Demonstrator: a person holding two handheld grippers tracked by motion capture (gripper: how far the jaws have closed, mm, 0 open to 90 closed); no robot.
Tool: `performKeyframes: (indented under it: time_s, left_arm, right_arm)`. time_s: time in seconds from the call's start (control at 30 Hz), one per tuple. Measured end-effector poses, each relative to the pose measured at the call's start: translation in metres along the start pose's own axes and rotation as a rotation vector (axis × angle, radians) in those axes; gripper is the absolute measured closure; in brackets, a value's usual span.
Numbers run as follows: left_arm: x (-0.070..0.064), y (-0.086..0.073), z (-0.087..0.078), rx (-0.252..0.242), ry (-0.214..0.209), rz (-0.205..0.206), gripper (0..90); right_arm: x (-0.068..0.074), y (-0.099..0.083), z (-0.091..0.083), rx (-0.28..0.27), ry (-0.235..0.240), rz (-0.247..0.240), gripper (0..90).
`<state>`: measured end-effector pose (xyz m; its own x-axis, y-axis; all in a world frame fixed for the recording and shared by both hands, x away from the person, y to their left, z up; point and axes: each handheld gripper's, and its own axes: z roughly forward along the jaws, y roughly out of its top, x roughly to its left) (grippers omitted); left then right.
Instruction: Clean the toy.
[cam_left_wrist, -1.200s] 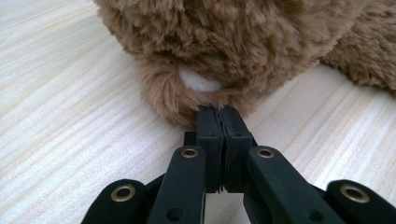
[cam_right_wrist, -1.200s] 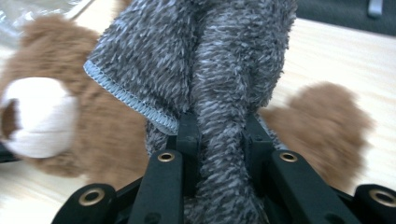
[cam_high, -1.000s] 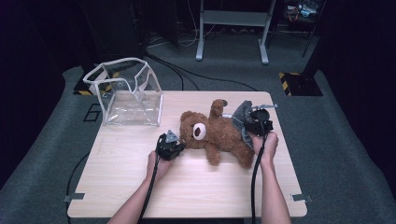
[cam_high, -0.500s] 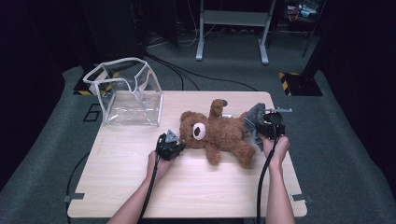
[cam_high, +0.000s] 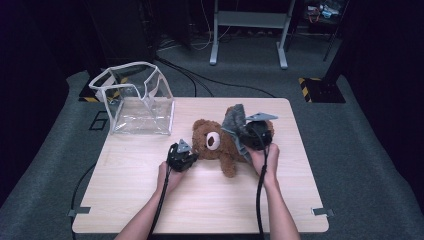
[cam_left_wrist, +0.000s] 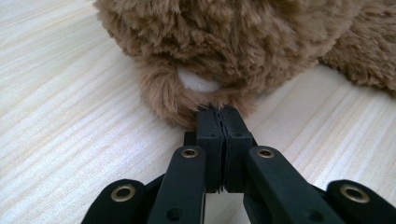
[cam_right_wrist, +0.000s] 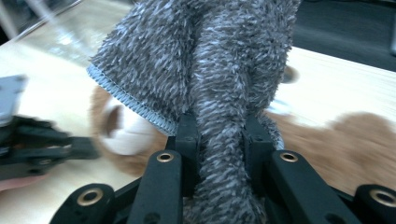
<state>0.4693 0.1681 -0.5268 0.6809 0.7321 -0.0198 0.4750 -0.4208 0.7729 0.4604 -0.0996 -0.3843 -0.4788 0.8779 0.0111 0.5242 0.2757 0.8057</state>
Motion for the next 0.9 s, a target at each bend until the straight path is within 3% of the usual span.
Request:
performKeyframes:
  time_s: [0.1,0.17,0.27,0.53,0.77,0.9]
  left_arm:
    - [0.000,0.000,0.000,0.001,0.001,0.004,88.3]
    - [0.000,0.000,0.000,0.001,0.001,0.004,88.3]
    - [0.000,0.000,0.000,0.001,0.001,0.004,88.2]
    - [0.000,0.000,0.000,-0.003,0.003,-0.001,88.2]
    - [0.000,0.000,0.000,-0.006,0.001,-0.002,88.3]
    - [-0.001,0.000,0.000,-0.001,0.003,-0.001,88.2]
  right_arm:
    - [0.019,0.001,0.020,0.053,0.016,-0.032,72.7]
    - [0.024,-0.004,0.035,0.102,0.003,-0.054,72.4]
    - [0.020,-0.010,0.043,0.124,-0.035,-0.067,72.5]
    - [-0.002,-0.018,0.019,0.115,-0.095,-0.049,72.3]
    - [-0.034,-0.034,0.001,0.099,-0.145,0.026,72.2]
    - [-0.050,-0.045,-0.001,0.119,-0.194,0.064,72.4]
